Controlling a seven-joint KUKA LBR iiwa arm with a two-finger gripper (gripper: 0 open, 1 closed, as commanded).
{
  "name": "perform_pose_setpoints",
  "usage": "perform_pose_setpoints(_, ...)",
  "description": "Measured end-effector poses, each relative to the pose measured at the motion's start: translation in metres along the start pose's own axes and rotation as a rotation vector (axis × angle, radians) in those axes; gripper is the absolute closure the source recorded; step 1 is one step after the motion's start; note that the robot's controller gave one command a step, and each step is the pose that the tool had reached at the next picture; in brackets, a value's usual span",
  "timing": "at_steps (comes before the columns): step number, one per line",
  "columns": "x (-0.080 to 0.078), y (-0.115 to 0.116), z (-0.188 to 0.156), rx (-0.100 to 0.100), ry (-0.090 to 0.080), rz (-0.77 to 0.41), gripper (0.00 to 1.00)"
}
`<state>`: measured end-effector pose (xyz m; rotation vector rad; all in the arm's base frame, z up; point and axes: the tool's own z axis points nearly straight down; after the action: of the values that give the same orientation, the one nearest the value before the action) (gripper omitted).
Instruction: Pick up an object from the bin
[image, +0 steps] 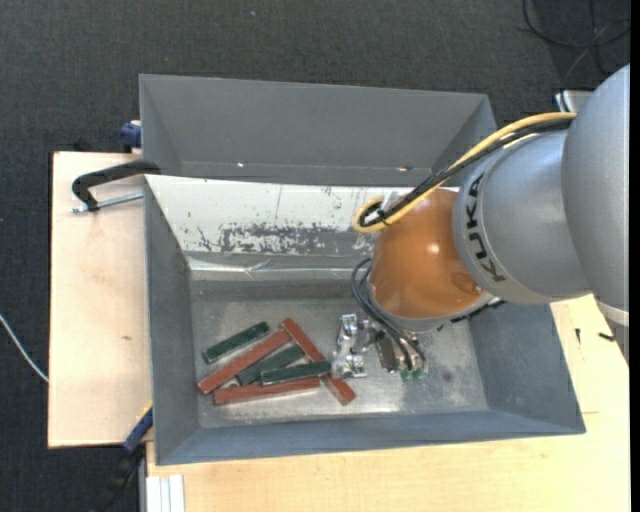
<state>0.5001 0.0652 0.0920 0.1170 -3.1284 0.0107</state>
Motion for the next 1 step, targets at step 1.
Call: perform_pose_setpoints(1, -0.0046, 0.0032, -0.0362, -0.007, -0.015, -0.176, 0.00)
